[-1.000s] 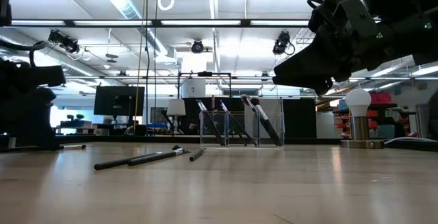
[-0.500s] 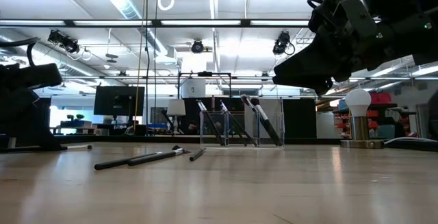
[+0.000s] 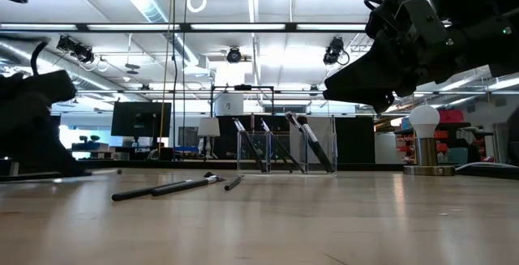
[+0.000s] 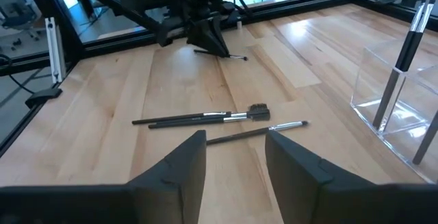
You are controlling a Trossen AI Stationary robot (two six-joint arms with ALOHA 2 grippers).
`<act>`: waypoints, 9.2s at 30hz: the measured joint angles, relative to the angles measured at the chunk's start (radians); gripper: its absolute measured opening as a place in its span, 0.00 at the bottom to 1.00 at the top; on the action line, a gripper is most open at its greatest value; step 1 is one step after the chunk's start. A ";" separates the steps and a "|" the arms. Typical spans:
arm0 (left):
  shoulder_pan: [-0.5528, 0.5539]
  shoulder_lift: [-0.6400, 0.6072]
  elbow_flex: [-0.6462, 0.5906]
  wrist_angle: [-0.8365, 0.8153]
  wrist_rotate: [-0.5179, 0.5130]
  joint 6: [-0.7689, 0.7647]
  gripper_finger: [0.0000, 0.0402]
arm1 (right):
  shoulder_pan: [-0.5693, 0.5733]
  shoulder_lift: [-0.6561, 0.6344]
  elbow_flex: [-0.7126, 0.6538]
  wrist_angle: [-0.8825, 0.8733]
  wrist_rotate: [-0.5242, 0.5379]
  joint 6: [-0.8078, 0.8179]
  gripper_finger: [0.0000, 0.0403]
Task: Put items in baskets/containers
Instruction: Put the black eyeshadow brush into the transparent organizer
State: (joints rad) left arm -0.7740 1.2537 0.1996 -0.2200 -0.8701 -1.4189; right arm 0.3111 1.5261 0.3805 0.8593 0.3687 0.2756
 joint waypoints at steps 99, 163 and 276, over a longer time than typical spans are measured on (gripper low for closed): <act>0.422 0.385 0.403 0.828 0.235 1.089 0.49 | -0.581 0.262 0.969 -1.278 -0.429 -0.319 0.03; 0.166 0.385 0.403 0.518 0.107 0.591 0.49 | -0.010 0.032 0.270 -0.634 0.086 0.027 0.23; 0.157 0.589 0.291 0.464 -0.050 0.372 0.26 | -0.024 0.033 0.082 -0.143 0.094 -0.014 0.22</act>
State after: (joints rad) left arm -0.6166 1.8423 0.4904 0.2441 -0.9203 -1.0473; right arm 0.2873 1.5593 0.4629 0.7158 0.4629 0.2611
